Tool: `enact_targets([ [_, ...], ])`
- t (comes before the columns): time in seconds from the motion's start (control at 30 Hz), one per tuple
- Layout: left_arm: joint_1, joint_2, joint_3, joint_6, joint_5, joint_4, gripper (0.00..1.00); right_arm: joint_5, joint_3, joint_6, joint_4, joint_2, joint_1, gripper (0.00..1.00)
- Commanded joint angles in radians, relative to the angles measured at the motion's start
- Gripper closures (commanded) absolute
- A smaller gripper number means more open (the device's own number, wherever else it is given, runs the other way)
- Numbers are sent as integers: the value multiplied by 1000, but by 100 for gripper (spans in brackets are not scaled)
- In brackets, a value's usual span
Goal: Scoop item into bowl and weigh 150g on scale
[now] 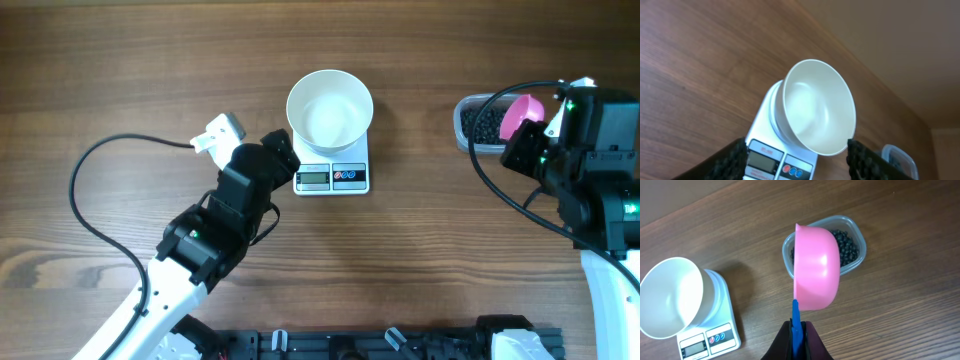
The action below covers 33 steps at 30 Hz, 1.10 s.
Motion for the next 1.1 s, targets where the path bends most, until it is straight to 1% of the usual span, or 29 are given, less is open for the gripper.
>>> enact_targets([
  [0.0, -24, 6, 47, 63, 22, -32, 54, -17, 26, -13, 0, 4, -4, 96],
  [0.03, -35, 6, 47, 63, 22, -39, 65, -17, 26, -13, -1, 4, -4, 96],
  [0.1, -66, 8, 47, 65, 21, -57, 80, -17, 26, -13, -2, 4, -4, 96],
  [0.13, -89, 14, 47, 94, 21, -61, 90, -17, 26, -13, -1, 4, -4, 96],
  [0.17, -109, 23, 47, 128, 20, -63, 94, -17, 26, -14, 0, 4, -4, 96],
  [0.2, -129, 38, 47, 160, 12, -63, 96, -17, 26, -17, 0, 4, -4, 96],
  [0.27, -159, 79, 47, 211, 10, -60, 96, -26, 26, -46, 0, 4, -4, 96],
  [0.4, -201, 178, 47, 227, 10, -49, 96, -51, 26, -64, 6, 4, -4, 96],
  [0.47, -225, 241, 47, 227, 10, -16, 96, -90, 26, -65, 13, 4, -4, 96],
  [0.57, -256, 337, 47, 274, 10, 50, 96, -113, 26, -66, 27, 4, -4, 96],
  [0.87, -258, 524, 47, 275, 9, 124, 96, -113, 26, -65, 60, 4, -4, 96],
  [0.97, -257, 597, 47, 275, -16, 185, 96, -113, 26, -65, 77, 4, -4, 96],
  [1.07, -257, 649, 47, 275, -40, 208, 96, -109, 26, -65, 76, 4, -4, 96],
])
